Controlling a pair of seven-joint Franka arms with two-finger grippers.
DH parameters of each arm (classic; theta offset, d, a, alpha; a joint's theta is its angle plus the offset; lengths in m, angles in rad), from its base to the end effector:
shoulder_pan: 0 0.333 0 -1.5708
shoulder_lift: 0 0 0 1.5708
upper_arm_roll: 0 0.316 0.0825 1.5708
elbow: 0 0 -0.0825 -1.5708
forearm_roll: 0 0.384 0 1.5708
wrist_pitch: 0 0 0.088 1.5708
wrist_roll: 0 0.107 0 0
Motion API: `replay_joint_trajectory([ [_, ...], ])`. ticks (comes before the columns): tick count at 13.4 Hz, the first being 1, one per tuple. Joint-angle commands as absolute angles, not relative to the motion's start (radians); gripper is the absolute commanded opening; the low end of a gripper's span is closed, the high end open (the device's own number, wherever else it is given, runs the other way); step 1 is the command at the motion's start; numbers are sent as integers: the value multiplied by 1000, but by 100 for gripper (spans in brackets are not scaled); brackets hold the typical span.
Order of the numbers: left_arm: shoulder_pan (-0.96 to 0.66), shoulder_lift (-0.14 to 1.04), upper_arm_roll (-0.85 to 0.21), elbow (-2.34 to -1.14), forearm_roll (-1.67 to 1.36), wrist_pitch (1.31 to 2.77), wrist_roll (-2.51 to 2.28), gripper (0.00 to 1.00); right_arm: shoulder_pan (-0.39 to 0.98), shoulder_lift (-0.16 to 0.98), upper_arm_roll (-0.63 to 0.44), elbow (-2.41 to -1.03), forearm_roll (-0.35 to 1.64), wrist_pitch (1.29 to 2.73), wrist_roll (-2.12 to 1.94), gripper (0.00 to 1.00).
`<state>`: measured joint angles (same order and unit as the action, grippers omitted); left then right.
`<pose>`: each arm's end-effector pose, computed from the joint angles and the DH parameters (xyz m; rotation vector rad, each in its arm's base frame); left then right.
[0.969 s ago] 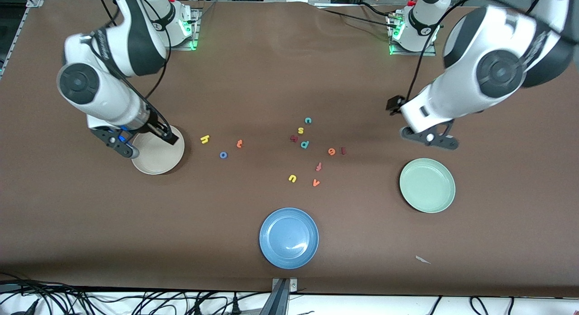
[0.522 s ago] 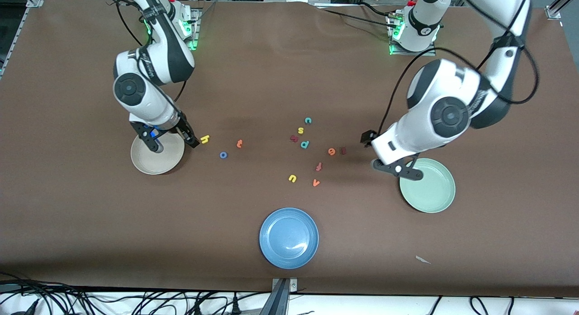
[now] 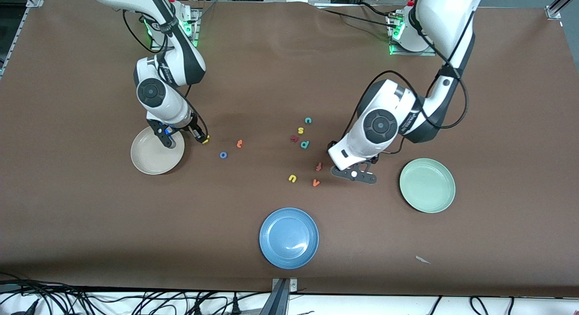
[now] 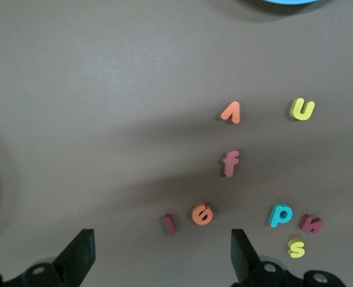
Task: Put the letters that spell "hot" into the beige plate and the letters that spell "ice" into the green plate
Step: 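Reach the right gripper to yellow 4 while the left gripper reaches orange 6, then grasp yellow 4 with the right gripper while the left gripper grasps orange 6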
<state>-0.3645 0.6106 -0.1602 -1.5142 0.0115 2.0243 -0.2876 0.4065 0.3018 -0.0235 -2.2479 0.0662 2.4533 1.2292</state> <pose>0.6108 -0.3331 0.3017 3.0785 -0.3375 -0.1831 0.4942 0.1989 0.2226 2.7848 -1.3429 -0.1393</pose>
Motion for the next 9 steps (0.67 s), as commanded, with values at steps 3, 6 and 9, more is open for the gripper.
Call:
replay_joint_trajectory([
  [3,-396,635,-155,-1489,41,2033,-279,100,403,353,-6,-2269,78,2562,1244,63],
  [6,-399,641,-155,-1493,40,2033,-264,100,403,360,-6,-2269,77,2575,1212,55],
  [9,-408,641,-155,-1496,40,2033,-244,100,403,374,-6,-2269,77,2614,1212,55],
])
